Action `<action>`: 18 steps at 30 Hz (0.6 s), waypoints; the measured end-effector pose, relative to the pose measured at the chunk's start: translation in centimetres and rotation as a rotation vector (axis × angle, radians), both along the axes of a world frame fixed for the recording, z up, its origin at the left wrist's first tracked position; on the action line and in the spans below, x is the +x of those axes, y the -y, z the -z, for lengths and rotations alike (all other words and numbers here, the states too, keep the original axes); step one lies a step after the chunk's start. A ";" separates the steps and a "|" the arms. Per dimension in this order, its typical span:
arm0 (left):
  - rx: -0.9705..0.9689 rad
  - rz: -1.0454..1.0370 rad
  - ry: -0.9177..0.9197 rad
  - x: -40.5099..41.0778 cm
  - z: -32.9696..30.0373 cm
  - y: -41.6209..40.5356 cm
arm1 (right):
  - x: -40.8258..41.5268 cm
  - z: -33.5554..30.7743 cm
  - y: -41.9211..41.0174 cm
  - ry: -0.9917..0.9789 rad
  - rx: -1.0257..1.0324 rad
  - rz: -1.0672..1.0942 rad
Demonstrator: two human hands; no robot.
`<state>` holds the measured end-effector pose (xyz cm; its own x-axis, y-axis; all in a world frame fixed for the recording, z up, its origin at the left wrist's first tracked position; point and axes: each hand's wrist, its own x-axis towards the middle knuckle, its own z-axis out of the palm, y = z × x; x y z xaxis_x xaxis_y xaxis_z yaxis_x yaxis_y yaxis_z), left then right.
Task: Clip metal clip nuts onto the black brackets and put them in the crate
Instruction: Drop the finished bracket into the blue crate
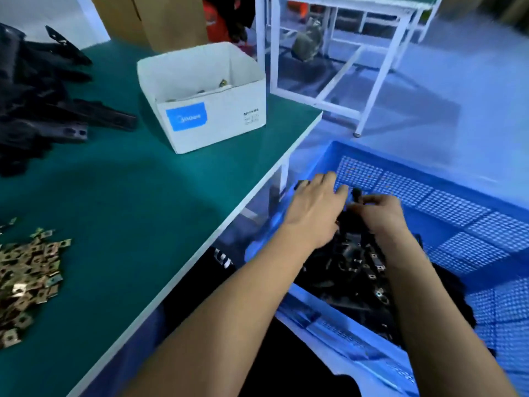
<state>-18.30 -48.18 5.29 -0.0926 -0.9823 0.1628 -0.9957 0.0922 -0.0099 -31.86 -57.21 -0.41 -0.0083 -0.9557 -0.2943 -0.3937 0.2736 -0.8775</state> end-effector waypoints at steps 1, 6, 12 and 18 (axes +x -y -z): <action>0.041 0.004 -0.012 -0.1 1.2 0.0 | -1.1 1.7 0.7 -0.194 0.009 -0.018; 0.176 -0.067 -0.175 0.5 4.3 -0.4 | -2.1 4.0 1.3 -0.491 -0.011 -0.109; 0.012 -0.268 -0.647 2.2 2.8 0.3 | 1.2 0.6 1.6 -0.439 -0.230 -0.107; -0.477 -0.208 -0.747 4.1 -3.2 -0.6 | 7.7 -5.8 -2.1 -0.394 -0.548 -0.269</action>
<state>-14.17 -47.62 8.48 0.3718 -0.7804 0.5027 -0.7545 0.0614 0.6535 -24.20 -55.13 5.43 0.2408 -0.9489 0.2042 -0.7009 -0.3155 -0.6396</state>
